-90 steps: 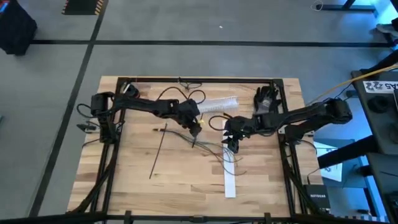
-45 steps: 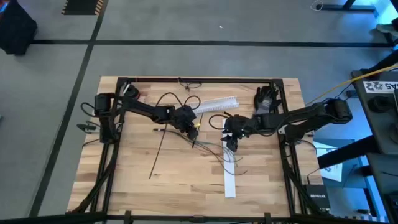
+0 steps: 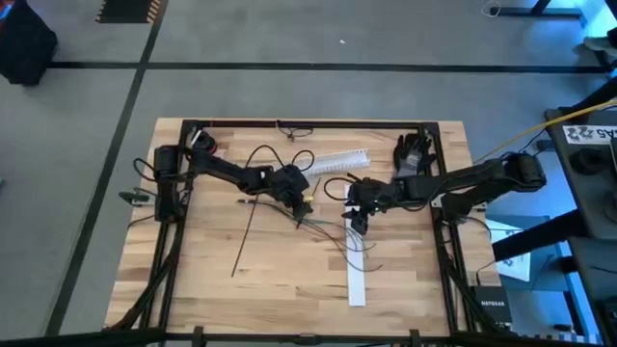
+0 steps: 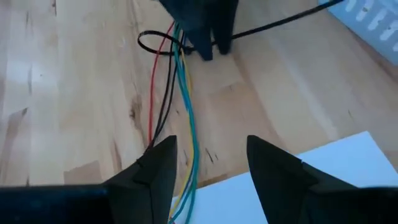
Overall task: Ziptie cables
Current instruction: Wrap the right black zip-tie around the cable wires
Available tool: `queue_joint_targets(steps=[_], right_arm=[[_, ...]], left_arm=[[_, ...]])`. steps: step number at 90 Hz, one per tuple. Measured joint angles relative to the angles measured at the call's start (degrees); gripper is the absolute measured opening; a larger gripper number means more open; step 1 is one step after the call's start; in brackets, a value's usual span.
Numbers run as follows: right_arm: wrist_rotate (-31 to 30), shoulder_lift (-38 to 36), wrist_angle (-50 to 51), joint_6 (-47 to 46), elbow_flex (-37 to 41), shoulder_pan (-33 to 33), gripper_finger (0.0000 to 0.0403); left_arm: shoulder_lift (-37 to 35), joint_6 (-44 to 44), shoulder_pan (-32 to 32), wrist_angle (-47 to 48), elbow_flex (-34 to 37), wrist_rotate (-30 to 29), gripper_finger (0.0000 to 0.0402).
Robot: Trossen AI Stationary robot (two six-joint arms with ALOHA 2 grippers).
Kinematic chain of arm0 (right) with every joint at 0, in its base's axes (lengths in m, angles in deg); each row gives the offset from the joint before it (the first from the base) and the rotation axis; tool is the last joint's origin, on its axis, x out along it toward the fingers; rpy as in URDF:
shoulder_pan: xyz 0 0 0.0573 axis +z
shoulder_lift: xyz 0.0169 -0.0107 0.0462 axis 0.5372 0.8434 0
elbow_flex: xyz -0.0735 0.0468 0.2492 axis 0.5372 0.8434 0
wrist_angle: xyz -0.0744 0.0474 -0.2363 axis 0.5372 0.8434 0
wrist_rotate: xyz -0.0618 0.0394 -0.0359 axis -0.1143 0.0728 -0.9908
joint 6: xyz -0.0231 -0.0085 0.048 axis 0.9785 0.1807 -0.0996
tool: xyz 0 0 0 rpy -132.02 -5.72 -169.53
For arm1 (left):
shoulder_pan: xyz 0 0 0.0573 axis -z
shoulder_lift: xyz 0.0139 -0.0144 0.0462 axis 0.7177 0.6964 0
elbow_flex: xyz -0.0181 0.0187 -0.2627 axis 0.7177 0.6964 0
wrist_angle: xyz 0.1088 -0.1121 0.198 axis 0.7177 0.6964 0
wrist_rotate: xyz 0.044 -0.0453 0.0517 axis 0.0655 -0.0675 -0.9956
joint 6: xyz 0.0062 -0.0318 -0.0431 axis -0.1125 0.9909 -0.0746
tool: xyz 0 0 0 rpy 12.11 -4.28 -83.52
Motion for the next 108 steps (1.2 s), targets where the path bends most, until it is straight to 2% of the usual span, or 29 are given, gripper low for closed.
queue_joint_targets(steps=[6, 10, 33, 57, 70, 83, 97, 108], right_arm=[[-0.05, 0.0, -0.3, 0.16, 0.0, 0.0, 0.0186], [-0.51, 0.0, -0.96, 0.2, 0.0, 0.0, 0.0186], [-3.88, 0.0, -5.91, -2.76, 0.19, 0.04, 0.0186], [-11.53, 1.56, -34.07, -10.45, 10.17, 2.08, 0.0186], [-11.93, 8.89, -48.15, -11.6, 11.78, 1.99, 0.0186], [-9.37, 18.45, -59.04, -11.39, 9.61, 1.88, 0.0186], [-8.91, 23.27, -66.71, -10.17, 7.7, 1.86, 0.0173], [-8.92, 24.45, -66.46, -8.77, 6.27, 1.44, 0.0147]], left_arm=[[-0.04, -0.81, 0.0, -0.38, 0.0, 0.03, 0.0026], [-0.42, -0.88, -0.03, -0.65, 0.0, 0.01, 0.0012], [-9.05, -3.16, -0.18, -1.0, -0.44, -0.97, 0.0001], [-14.33, -6.61, -0.22, -0.77, -0.44, -1.3, 0.0001], [-14.7, -6.69, -0.1, -1.28, -0.44, -1.28, 0.0], [-15.27, -6.7, -0.08, -2.04, -0.46, -1.24, 0.0], [-15.6, -6.29, -0.07, -2.52, -0.47, -1.15, 0.0], [-15.6, -5.74, -0.07, -2.53, -0.46, -0.36, 0.0]])
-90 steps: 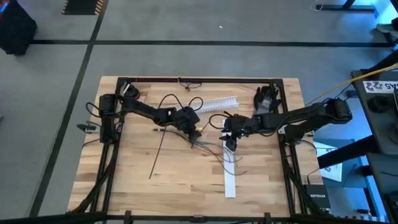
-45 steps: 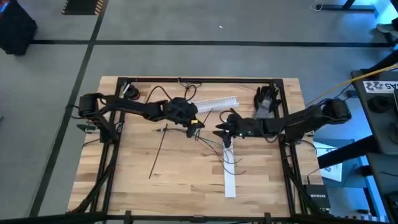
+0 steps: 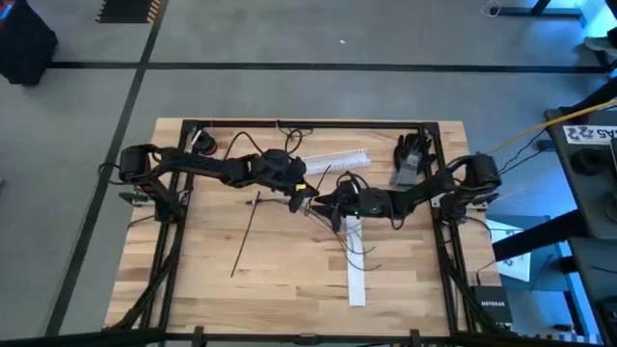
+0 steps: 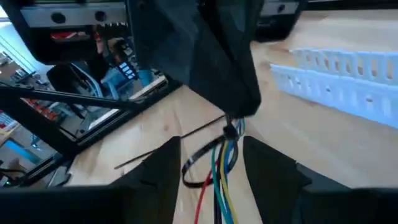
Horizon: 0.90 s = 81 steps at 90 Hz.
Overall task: Ziptie cables
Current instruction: Wrap the right black zip-tie around the cable wires
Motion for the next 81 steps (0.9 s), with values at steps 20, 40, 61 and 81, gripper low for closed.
queue_joint_targets(steps=[20, 40, 61, 81], right_arm=[[0.07, 2.17, 0.22, 1.98, -3.09, -0.44, 0.0113], [1.45, 2.06, 0.5, 3.14, -3.19, -0.37, 0.0072], [0.85, 2.15, 0.56, 4.77, -3.19, -0.37, 0.001], [3.24, 5.35, 1.33, 3.09, -3.21, -0.07, 0.0012]], left_arm=[[0.0, 0.3, 0.0, -0.04, 0.0, 0.11, 0.0], [0.0, 0.32, 0.0, -0.02, 0.0, 0.35, 0.0], [-0.22, 0.59, 0.04, -0.92, 0.04, 0.55, 0.0], [-3.32, 0.78, -1.26, -3.31, 0.04, 0.47, 0.0]])
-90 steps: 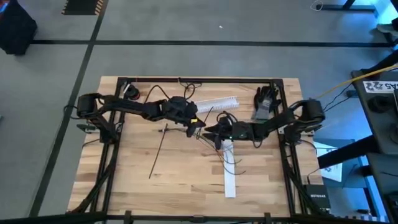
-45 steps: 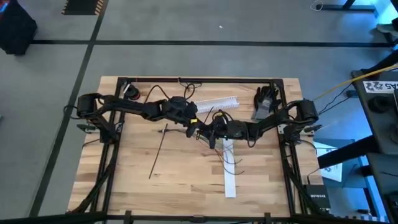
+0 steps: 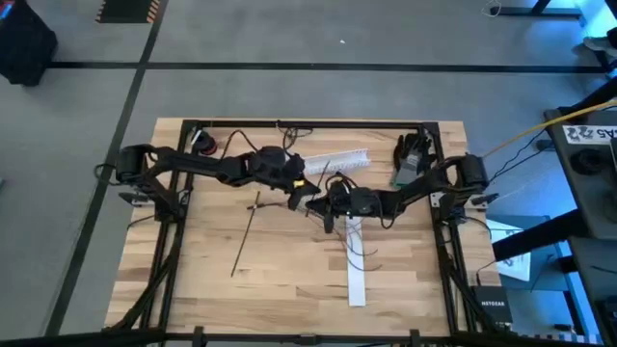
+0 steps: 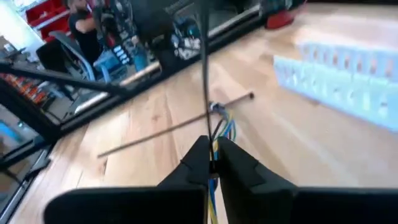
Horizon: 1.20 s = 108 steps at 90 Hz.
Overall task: Ziptie cables
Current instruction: Wrap the right black zip-tie around the cable wires
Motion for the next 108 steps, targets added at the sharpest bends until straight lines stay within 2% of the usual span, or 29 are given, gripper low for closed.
queue_joint_targets(steps=[23, 37, 60, 69, 84, 96, 108], right_arm=[[0.42, 5.53, 0.13, -2.06, -0.36, 1.93, 0.0006], [0.54, 7.79, -0.31, -3.28, -0.35, 2.63, 0.0007], [2.59, 8.44, 0.33, -3.28, 0.05, 2.77, 0.0018], [4.53, 8.57, 1.07, -3.32, 0.22, 2.98, 0.0038], [8.08, 6.71, 2.6, -3.72, 0.32, 2.81, 0.0095], [9.35, -0.07, 6.76, -1.99, 0.17, 2.85, 0.0145], [7.27, -9.89, 21.61, 5.52, -0.73, 2.71, 0.0181]], left_arm=[[-6.25, -2.03, -2.5, 3.1, 0.26, -0.62, 0.0], [-10.63, -5.03, -3.43, 9.27, 0.33, -1.92, 0.0], [-11.04, -6.52, -2.22, 12.43, -0.14, -3.39, 0.0009], [-11.59, -7.69, -2.06, 13.85, -0.68, -3.77, 0.0032], [-12.72, -9.75, -1.95, 22.03, -1.16, -2.22, 0.0092], [-15.43, -14.19, -1.73, 33.22, -5.14, -2.04, 0.0139], [-17.87, -16.85, -0.88, 43.49, -7.25, -2.28, 0.0167]])
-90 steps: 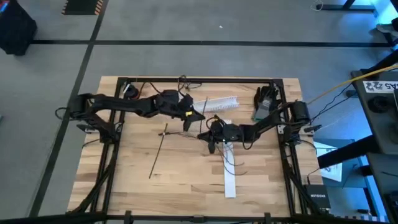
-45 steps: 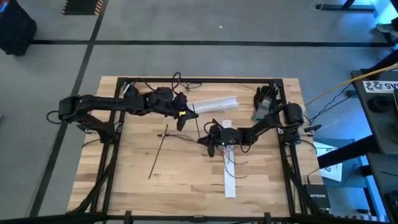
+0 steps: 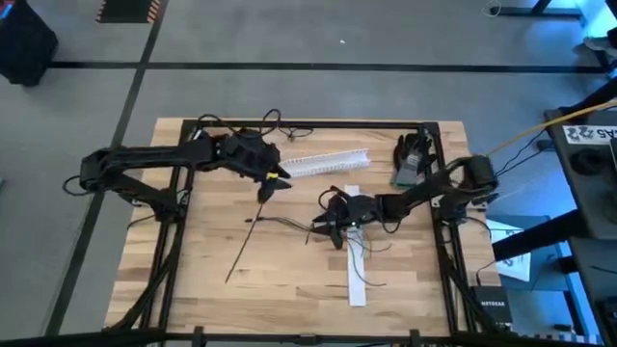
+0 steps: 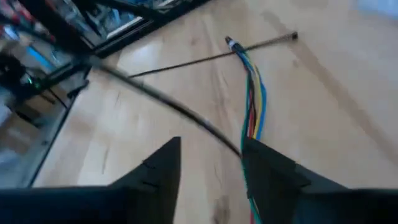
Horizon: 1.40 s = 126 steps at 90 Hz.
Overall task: Ziptie cables
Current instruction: Wrap the right black zip-tie around the cable wires
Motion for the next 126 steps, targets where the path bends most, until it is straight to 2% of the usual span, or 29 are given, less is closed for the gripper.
queue_joint_targets(steps=[19, 29, 43, 51, 60, 75, 84, 95, 106, 126], right_arm=[[-7.76, -13.99, 34.51, 10.82, -6.94, -0.76, 0.0194], [-9.47, -17.06, 41.43, 10.99, -9.47, -0.69, 0.0191], [-5.39, -14.84, 39.96, 10.64, -7.73, -0.63, 0.019], [-3.77, -10.75, 39.78, 9.11, -6.59, -0.63, 0.019], [-0.44, -5.6, 34.78, 8.88, -6.52, 0.09, 0.019], [0.01, 2.24, 26.96, 9.02, -7.88, 2.31, 0.019], [-0.46, 5.24, 26.01, 9.08, -9.27, 3.2, 0.019], [-3.89, 8.59, 26.68, 9.46, -9.91, 3.58, 0.0184], [-4.97, 9.4, 28.05, 8.98, -10.22, 3.57, 0.0145], [-5.04, 8.4, 32.69, 9.02, -11.22, 3.57, 0.0016]], left_arm=[[-1.63, 0.13, 3.05, 11.27, 1.13, -4.63, 0.0173], [-1.35, 1.19, 5.33, 8.86, 4.93, -4.64, 0.0165], [0.2, 3.75, 8.01, 3.45, 11.15, -4.62, 0.0154], [1.04, 6.72, 9.5, -0.16, 14.45, -4.69, 0.0149], [1.78, 10.39, 11.79, -1.51, 17.67, -4.72, 0.0147], [1.85, 17.41, 16.43, 0.11, 20.76, -4.59, 0.0146], [1.8, 22.74, 19.39, 0.33, 21.94, -4.92, 0.0141], [1.85, 28.9, 23.0, 0.7, 23.82, -7.29, 0.0133], [1.87, 33.83, 25.68, 0.46, 26.11, -10.13, 0.0123], [1.98, 41.89, 27.86, -0.06, 30.31, -16.72, 0.009]])
